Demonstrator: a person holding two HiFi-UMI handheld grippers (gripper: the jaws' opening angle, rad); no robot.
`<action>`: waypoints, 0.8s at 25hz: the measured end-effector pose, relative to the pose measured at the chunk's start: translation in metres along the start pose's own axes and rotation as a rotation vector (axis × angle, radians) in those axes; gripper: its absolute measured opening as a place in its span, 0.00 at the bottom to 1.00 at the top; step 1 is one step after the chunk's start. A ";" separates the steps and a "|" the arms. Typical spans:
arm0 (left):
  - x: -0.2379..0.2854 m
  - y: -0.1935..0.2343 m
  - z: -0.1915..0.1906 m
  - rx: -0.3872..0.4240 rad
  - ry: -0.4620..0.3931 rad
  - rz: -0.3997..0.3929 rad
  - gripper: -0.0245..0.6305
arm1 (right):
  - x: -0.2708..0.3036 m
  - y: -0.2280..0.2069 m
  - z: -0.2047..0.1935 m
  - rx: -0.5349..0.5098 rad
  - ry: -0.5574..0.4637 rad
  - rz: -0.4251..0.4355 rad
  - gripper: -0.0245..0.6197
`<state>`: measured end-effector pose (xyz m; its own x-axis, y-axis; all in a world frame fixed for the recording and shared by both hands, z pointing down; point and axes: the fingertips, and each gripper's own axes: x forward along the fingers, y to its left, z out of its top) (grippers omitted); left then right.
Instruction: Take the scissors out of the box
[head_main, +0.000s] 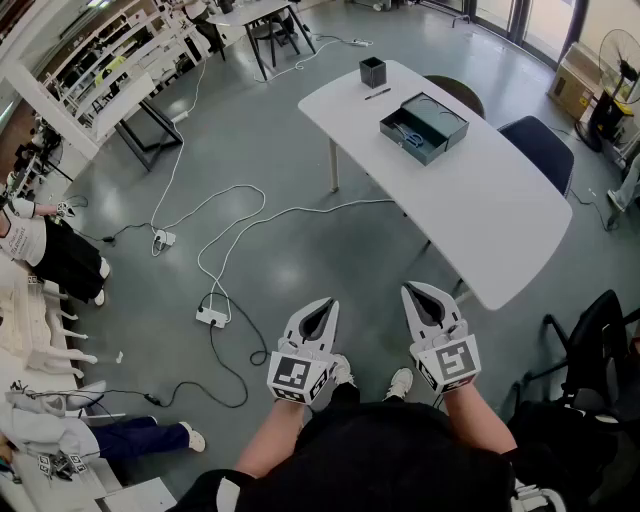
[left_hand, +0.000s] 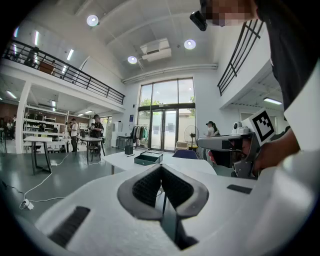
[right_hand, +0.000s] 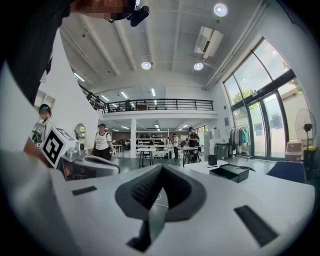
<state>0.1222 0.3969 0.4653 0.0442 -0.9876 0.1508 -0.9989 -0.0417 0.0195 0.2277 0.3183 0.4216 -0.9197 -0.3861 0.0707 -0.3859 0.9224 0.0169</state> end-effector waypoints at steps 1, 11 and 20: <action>-0.003 -0.002 0.000 -0.002 0.001 0.004 0.05 | -0.003 0.002 -0.002 0.001 0.005 0.005 0.04; -0.015 0.007 -0.003 -0.004 0.006 0.006 0.05 | -0.001 0.016 -0.006 0.071 0.002 0.010 0.04; -0.029 0.056 0.002 -0.003 -0.019 -0.008 0.05 | 0.042 0.042 0.009 0.139 -0.024 0.010 0.05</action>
<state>0.0645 0.4229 0.4596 0.0518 -0.9900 0.1313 -0.9985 -0.0490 0.0241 0.1720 0.3403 0.4161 -0.9244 -0.3786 0.0461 -0.3814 0.9163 -0.1225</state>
